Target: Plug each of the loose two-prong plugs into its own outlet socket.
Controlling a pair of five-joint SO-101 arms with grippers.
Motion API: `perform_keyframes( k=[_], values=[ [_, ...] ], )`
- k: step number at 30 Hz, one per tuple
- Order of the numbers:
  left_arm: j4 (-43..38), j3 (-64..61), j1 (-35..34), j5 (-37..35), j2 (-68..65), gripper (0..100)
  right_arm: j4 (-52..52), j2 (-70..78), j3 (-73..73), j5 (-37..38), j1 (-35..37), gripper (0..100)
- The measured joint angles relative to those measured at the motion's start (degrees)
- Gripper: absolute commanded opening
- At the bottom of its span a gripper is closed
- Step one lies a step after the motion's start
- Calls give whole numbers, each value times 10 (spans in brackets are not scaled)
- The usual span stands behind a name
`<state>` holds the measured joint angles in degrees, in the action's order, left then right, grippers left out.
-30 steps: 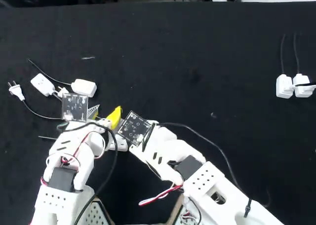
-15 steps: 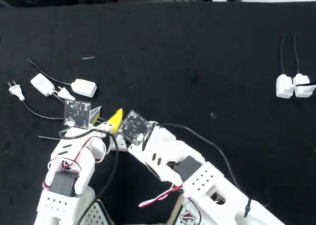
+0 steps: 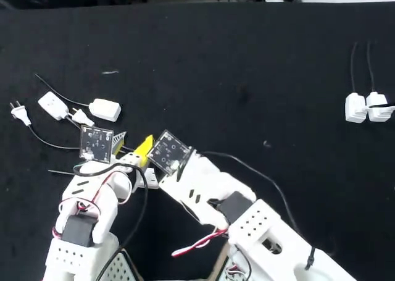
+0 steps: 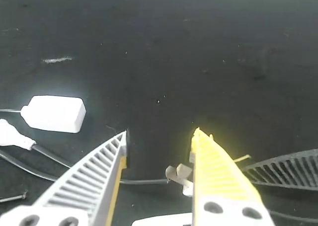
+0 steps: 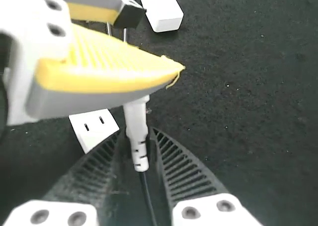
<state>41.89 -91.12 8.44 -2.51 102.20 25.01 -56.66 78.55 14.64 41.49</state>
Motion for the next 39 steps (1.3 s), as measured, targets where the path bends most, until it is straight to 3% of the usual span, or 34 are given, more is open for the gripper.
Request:
perform_keyframes(
  k=[9,39],
  values=[
    [7,-1,-47,0,-2,206,40,0,-40,9,-1,10],
    [4,-15,-37,1,1,206,-18,1,-10,-21,0,11]
  ],
)
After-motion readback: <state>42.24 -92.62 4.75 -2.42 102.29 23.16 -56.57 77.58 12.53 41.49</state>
